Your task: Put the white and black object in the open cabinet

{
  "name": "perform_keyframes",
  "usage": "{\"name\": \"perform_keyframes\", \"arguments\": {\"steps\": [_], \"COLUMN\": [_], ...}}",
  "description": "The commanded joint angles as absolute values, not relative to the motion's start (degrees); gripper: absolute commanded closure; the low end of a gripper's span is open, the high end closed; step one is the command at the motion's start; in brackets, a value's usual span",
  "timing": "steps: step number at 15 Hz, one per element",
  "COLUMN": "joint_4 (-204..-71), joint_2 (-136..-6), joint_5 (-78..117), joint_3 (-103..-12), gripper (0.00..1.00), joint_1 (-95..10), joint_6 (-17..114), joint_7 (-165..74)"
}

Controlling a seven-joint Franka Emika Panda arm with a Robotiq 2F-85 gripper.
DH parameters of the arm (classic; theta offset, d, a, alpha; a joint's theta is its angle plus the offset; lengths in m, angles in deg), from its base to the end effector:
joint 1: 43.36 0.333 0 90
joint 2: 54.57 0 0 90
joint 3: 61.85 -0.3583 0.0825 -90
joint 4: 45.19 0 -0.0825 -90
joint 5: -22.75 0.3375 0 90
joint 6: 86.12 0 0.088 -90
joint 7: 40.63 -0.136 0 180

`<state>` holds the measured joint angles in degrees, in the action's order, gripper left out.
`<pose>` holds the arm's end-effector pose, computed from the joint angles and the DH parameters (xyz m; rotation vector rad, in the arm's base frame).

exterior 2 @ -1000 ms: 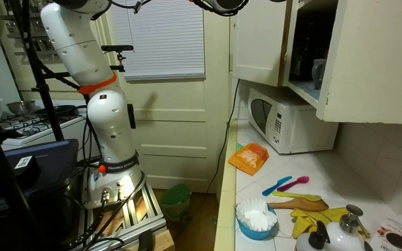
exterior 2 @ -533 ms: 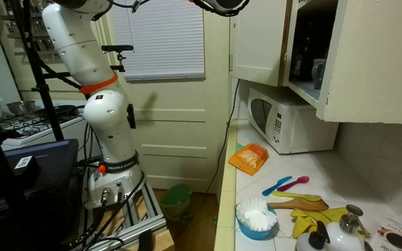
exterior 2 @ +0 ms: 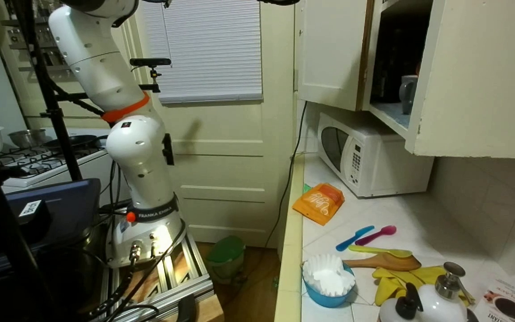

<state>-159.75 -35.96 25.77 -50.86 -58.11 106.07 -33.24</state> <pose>0.3792 -0.2194 0.8443 1.8540 -0.4163 2.0466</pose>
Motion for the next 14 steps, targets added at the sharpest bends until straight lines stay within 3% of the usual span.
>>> {"name": "perform_keyframes", "arguments": {"steps": [1,2,8,13,14], "joint_4": [-166.75,-167.90,-177.73,-181.18,-178.76], "joint_2": [-23.03,-20.14,0.17,7.99,5.45], "joint_5": [23.86,24.05,27.25,27.18,25.63], "joint_3": [-50.45,-50.15,-50.88,-49.38,-49.79], "gripper": [0.08,0.00,0.00,0.00,0.00], "joint_1": [-55.05,-54.34,-53.24,-50.68,-51.52], "joint_6": [91.77,87.38,59.62,39.51,43.99], "joint_7": [-34.16,-33.84,-32.47,-34.41,-34.30]}}
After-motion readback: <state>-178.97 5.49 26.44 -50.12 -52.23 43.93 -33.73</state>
